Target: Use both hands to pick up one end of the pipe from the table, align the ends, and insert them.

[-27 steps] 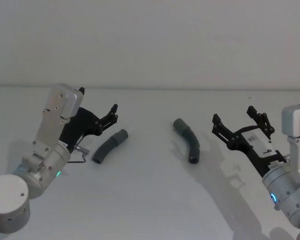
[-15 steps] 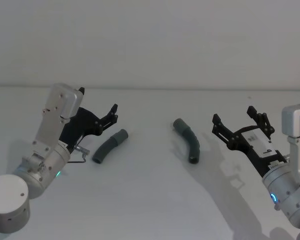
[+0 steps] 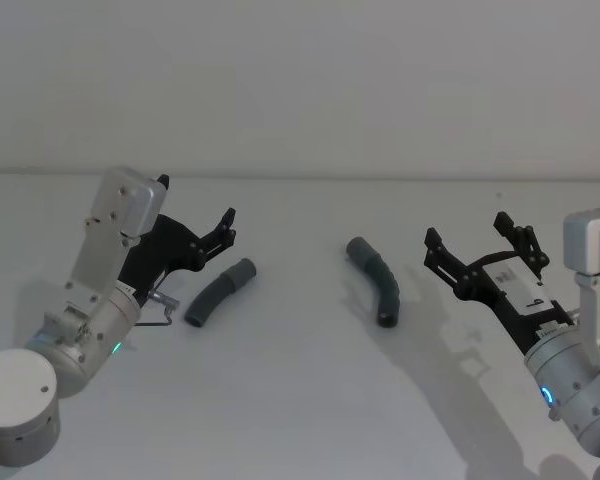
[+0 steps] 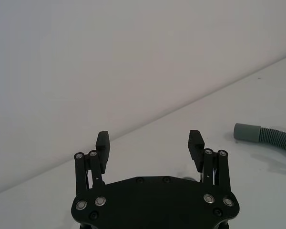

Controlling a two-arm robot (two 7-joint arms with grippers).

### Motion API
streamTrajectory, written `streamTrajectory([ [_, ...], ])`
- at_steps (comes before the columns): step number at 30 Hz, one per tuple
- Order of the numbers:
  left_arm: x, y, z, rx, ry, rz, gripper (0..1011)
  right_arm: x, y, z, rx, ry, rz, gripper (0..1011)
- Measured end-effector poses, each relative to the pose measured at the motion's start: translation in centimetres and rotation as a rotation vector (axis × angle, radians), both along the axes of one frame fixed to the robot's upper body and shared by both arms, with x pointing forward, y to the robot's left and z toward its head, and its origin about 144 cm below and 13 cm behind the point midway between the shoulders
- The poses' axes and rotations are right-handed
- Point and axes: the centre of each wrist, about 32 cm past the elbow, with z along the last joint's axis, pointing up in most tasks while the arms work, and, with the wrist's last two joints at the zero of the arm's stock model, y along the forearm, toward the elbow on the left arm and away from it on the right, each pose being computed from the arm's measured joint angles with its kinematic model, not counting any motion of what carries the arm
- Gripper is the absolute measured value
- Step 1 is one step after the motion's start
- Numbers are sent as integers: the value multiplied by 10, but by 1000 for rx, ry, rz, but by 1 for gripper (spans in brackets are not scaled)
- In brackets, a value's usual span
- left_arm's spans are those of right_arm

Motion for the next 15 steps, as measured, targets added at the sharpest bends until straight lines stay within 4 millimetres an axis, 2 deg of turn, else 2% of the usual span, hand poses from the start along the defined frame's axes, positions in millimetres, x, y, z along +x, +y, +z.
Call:
streamTrajectory([
  [15,2,14,5,18,59,-80,1001,0,0,0,0,0,0,1001],
])
